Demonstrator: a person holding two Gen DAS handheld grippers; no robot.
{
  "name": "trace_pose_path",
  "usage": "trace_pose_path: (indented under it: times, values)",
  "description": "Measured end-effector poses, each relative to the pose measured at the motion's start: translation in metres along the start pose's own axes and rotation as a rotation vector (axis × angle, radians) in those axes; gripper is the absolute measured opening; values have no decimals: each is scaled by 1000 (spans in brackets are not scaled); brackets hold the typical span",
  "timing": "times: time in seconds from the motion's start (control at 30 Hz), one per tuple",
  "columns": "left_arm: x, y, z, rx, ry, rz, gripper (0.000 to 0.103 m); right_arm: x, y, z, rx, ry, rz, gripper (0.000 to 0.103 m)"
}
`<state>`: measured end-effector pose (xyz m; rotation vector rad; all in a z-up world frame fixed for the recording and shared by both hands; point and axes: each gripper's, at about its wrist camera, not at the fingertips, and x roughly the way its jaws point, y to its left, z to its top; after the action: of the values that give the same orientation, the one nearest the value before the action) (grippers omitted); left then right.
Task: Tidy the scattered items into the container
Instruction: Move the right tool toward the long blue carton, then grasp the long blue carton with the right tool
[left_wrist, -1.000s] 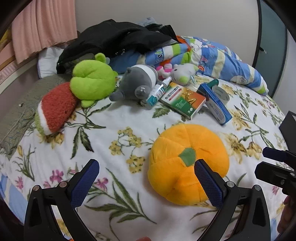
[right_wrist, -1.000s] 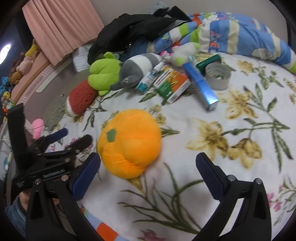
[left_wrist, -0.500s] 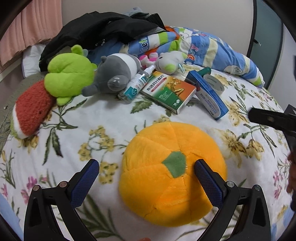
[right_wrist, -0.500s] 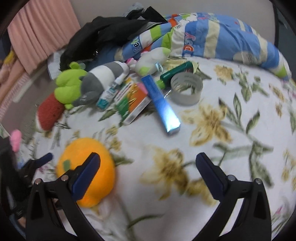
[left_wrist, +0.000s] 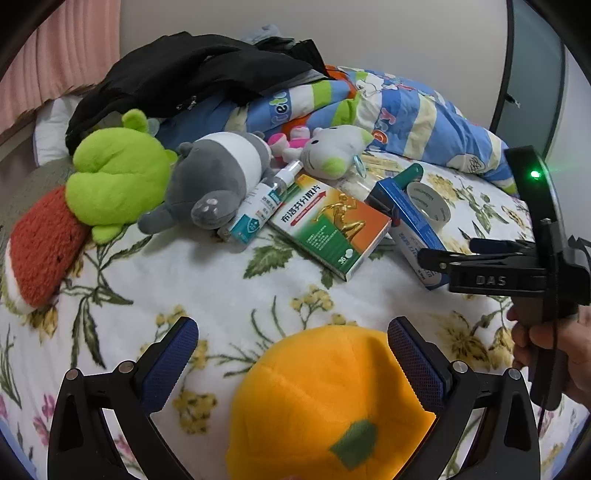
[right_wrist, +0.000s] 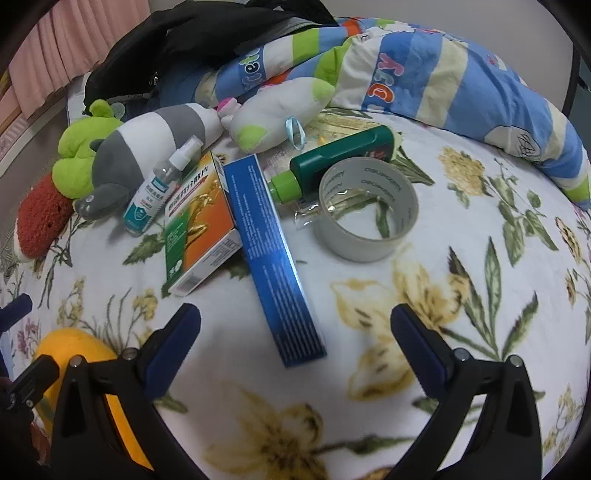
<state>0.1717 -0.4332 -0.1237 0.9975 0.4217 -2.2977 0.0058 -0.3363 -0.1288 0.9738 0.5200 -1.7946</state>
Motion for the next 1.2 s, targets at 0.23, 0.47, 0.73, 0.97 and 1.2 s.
trace_pose_path:
  times: [0.23, 0.47, 0.73, 0.97, 1.2]
  values:
    - [14, -7, -1, 3, 7, -9, 102, 23, -3, 5, -18, 17, 12, 90]
    - [17, -9, 12, -6, -10, -33, 102, 32, -4, 8, -16, 21, 43, 71]
    - [22, -1, 24, 11, -11, -40, 102, 42, 0, 9, -37, 54, 70, 32]
    - [32, -5, 40, 75, -11, -51, 102, 38, -4, 7, -16, 35, 98, 31]
    - [37, 9, 48, 45, -6, -84, 102, 26, -2, 6, -12, 9, 123, 28]
